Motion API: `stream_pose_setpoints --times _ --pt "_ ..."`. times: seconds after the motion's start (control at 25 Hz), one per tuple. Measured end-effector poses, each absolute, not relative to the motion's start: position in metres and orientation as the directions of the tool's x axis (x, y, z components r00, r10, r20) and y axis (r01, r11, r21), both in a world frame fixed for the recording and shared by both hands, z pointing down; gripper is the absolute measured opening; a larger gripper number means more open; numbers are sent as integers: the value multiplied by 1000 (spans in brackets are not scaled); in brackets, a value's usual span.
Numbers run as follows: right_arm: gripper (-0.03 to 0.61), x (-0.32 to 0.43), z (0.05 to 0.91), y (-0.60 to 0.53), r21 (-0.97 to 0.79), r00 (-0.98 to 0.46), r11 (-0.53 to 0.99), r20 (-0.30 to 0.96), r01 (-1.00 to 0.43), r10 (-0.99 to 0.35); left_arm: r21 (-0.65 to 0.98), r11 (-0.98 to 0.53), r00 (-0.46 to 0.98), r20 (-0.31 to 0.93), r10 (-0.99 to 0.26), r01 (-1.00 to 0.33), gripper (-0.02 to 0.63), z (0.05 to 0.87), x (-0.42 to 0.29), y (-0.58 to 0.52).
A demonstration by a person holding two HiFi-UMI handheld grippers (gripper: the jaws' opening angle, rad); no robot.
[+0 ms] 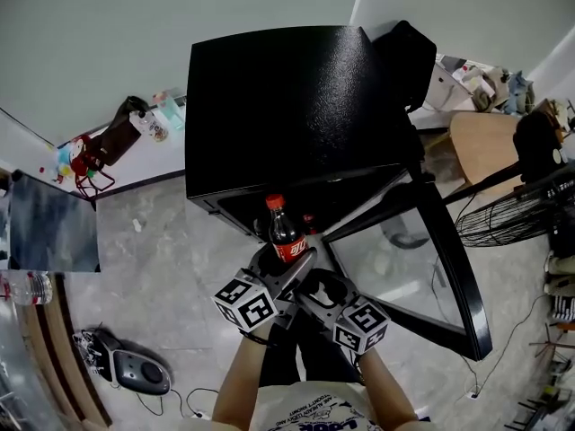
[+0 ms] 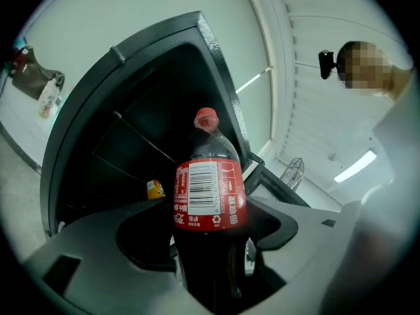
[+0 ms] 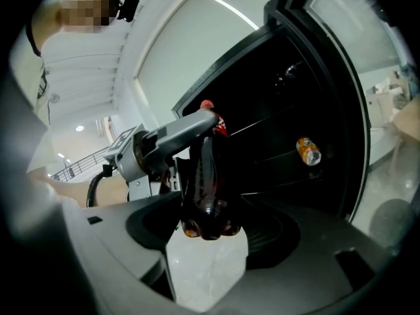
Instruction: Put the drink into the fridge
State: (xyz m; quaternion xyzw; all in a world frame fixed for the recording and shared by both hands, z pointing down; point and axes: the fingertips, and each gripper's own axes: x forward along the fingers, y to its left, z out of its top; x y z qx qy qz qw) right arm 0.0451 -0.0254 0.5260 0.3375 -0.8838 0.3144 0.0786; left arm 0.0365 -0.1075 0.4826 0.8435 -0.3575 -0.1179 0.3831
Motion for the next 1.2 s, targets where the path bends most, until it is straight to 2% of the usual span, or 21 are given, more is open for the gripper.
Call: stream_pose_setpoints --times 0.76,1.04,1.2 --pt "284 52 613 -50 -568 -696 421 452 -707 -559 851 -297 752 160 -639 -434 321 594 43 -143" --pt "284 53 643 -54 -601 -685 360 489 -714 -540 867 -231 756 220 -617 -442 321 631 44 -151" --pt "284 54 656 -58 -608 -678 339 500 -718 -539 900 -189 773 211 -599 -392 321 646 49 -153"
